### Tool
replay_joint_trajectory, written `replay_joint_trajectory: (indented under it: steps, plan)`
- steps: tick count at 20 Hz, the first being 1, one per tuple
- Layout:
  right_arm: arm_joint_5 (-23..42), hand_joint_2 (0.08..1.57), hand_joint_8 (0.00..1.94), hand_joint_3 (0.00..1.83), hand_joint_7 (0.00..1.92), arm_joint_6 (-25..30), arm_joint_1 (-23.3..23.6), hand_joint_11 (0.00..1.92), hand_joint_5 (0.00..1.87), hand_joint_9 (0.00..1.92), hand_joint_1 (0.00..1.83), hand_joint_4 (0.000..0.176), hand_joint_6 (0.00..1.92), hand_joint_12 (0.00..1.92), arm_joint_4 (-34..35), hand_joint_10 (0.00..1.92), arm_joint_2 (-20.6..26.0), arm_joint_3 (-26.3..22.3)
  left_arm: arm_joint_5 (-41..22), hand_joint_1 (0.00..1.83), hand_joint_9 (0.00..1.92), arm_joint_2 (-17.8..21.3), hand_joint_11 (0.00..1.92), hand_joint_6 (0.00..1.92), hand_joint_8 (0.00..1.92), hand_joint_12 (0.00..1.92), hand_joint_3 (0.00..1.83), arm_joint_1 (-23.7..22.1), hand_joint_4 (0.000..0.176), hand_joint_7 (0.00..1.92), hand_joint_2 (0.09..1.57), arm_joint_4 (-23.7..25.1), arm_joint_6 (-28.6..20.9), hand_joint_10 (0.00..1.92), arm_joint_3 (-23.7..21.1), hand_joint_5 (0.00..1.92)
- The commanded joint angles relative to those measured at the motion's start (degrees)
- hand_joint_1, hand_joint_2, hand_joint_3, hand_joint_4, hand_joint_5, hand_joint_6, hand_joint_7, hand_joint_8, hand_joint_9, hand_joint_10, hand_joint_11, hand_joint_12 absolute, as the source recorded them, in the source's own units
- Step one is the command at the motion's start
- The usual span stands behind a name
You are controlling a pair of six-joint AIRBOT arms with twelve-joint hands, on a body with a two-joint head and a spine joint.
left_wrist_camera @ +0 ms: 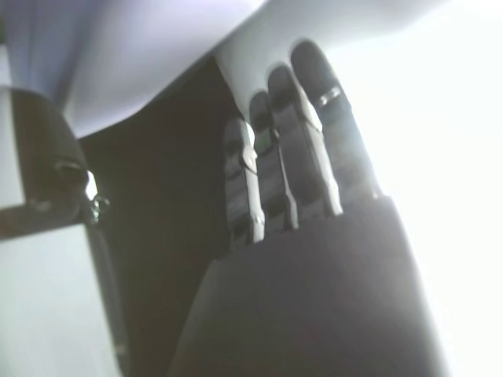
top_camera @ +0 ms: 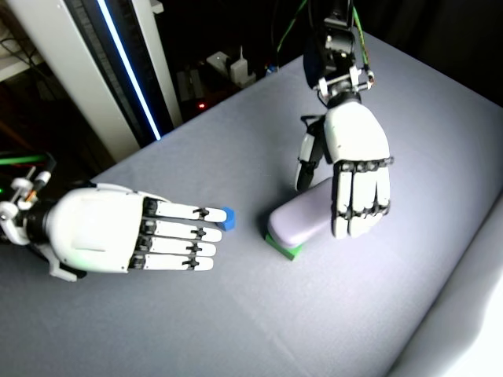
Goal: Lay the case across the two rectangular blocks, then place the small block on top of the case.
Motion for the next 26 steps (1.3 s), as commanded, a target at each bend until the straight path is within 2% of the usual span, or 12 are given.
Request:
replay_joint_trajectory:
  steps: [1,3,5,6,8,10,14,16,18,20,21,26]
  plan:
    - [6.67,1.3,0.01,0.0,0.4,0.44,0.71,0.42,0.28,0.49,0.83,0.04,0.01,0.17,1.8,0.01,0.05,0.22,-10.27,1.08,0.34,0.85,0.0,0.0,0.0,1.01,0.0,-0.06,0.101,0.34,0.91,1.17,-0.61,0.0,-0.68,0.28]
    - [6.67,1.27,0.0,0.0,0.39,0.47,1.07,0.45,0.31,0.5,0.88,0.03,0.0,0.17,1.2,0.0,-0.05,0.19,-17.32,1.09,0.35,4.73,0.0,0.0,0.0,1.1,0.0,1.89,0.104,0.34,0.92,1.99,-1.8,0.01,-5.12,0.29]
    - [6.58,1.26,0.0,0.0,0.39,0.68,1.55,0.4,0.29,0.48,0.9,0.039,0.0,0.15,0.11,0.0,-0.09,0.2,-23.31,1.1,0.38,7.23,0.0,0.01,0.0,1.12,0.01,3.74,0.066,0.36,0.94,2.34,-3.51,0.02,-7.84,0.34]
    - [6.34,1.22,0.0,0.0,0.42,0.81,1.69,0.38,0.3,0.48,0.9,0.032,0.0,0.16,-0.33,0.0,-0.09,0.23,-25.98,1.03,0.34,8.35,0.0,0.0,0.0,0.96,0.01,4.58,0.11,0.34,1.0,2.93,-4.34,0.01,-8.99,0.28]
    - [5.73,1.2,0.01,0.0,0.44,0.91,2.05,0.39,0.31,0.5,0.91,0.015,0.0,0.18,-1.16,0.01,-0.13,0.41,-29.68,1.03,0.3,10.31,0.0,0.0,0.0,0.85,0.01,6.08,0.12,0.31,1.01,3.83,-4.88,0.0,-10.99,0.27]
    - [4.46,1.18,0.0,0.0,0.48,1.23,3.26,0.29,0.31,0.55,0.87,0.01,0.0,0.57,-2.76,0.0,-0.37,0.72,-33.73,1.02,0.31,13.12,0.0,0.0,0.0,0.9,0.0,8.37,0.133,0.3,1.03,4.47,-5.33,0.01,-13.52,0.29]
    - [-0.84,1.14,0.0,0.0,0.51,3.89,8.37,0.1,0.36,0.6,0.79,0.0,0.0,1.11,-9.93,0.0,-2.65,2.57,-40.56,1.14,0.4,18.9,0.0,0.0,0.01,1.12,0.0,15.07,0.086,0.38,1.0,4.42,-7.42,0.02,-17.88,0.32]
    - [-3.45,1.12,0.0,0.0,0.5,4.53,10.12,0.12,0.37,0.57,0.85,0.0,0.0,1.06,-12.69,0.0,-3.43,3.14,-39.72,1.04,0.42,20.01,0.0,0.0,0.0,1.11,0.0,17.35,0.073,0.36,1.02,2.71,-7.64,0.02,-18.21,0.33]
    - [-5.42,1.08,0.0,0.0,0.52,6.36,11.73,0.26,0.37,0.61,0.95,0.005,0.0,0.89,-15.74,0.01,-4.6,4.18,-39.68,0.93,0.34,20.5,0.01,0.0,0.0,0.94,0.0,19.14,0.036,0.3,1.03,2.17,-9.08,0.0,-18.34,0.32]
    - [-7.22,1.1,0.0,0.0,0.49,7.18,13.06,0.29,0.32,0.58,0.86,0.034,0.0,0.82,-18.26,0.0,-5.31,4.6,-40.44,0.9,0.3,21.37,0.0,0.0,0.0,0.84,0.0,20.66,0.015,0.27,1.03,2.17,-9.45,0.0,-19.31,0.31]
    - [-7.87,1.11,0.0,0.0,0.51,7.35,13.53,0.27,0.32,0.6,0.87,0.016,0.0,0.93,-19.17,0.0,-5.55,4.69,-41.04,0.91,0.28,21.82,0.0,0.0,0.0,0.82,0.0,21.24,0.003,0.26,1.03,2.17,-9.45,0.0,-19.82,0.3]
    - [-11.71,1.08,0.02,0.0,0.62,7.54,16.26,0.4,0.42,0.76,0.95,0.0,0.01,1.11,-23.55,0.05,-7.99,5.8,-44.57,0.95,0.28,22.68,0.01,0.0,0.0,0.84,0.0,23.44,0.025,0.28,1.01,0.98,-9.45,0.0,-21.41,0.28]
